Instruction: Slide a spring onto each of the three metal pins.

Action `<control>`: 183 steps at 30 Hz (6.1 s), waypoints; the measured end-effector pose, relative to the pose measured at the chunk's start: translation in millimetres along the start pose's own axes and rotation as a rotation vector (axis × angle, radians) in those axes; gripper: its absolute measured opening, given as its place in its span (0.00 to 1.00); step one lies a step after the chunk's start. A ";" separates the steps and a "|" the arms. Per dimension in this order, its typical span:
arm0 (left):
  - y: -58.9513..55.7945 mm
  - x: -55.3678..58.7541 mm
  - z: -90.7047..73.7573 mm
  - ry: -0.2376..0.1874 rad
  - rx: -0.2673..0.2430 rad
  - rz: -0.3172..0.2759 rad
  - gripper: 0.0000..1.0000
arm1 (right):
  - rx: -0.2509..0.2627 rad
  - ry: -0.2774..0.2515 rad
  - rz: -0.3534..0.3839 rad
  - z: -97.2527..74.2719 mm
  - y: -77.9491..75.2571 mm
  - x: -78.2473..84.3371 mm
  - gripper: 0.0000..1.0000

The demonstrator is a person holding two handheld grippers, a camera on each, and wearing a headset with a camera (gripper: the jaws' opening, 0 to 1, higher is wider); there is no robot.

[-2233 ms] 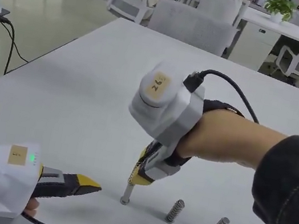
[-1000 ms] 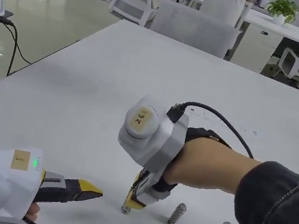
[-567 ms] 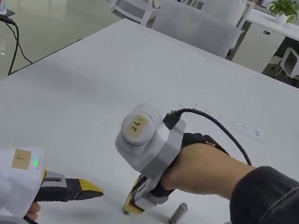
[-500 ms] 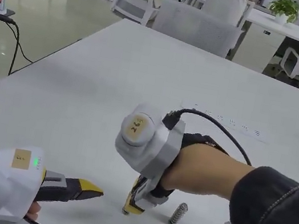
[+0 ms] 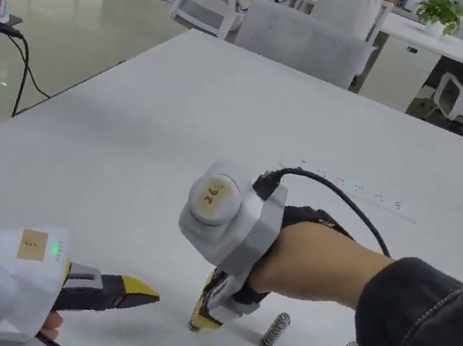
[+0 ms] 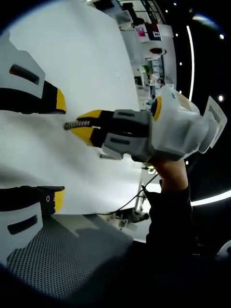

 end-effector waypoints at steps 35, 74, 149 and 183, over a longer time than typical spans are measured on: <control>-0.7 -1.9 -0.8 0.005 0.002 -0.002 0.56 | 0.077 -0.113 0.108 -32.4 -4.0 27.5 0.27; 3.2 -4.4 3.1 0.007 0.008 -0.002 0.56 | 0.247 -0.246 0.311 -62.7 -20.3 74.0 0.54; -0.3 -13.1 -0.4 0.010 -0.005 -0.001 0.59 | 0.390 -0.530 0.512 -81.4 35.1 144.4 0.71; 4.2 -3.7 -4.4 -0.010 -0.028 -0.056 0.61 | 0.431 -0.719 0.493 -75.9 56.4 157.2 0.79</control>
Point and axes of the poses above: the centre of the closed fingertips' face, and the gripper's own axes: z roughly forward along the fingers, y roughly to its left, x roughly out of its underside, the point moved 1 cm from there along -z, roughly backward along the fingers, and after that the axes turned 5 degrees about -z, right-handed, at the moved point
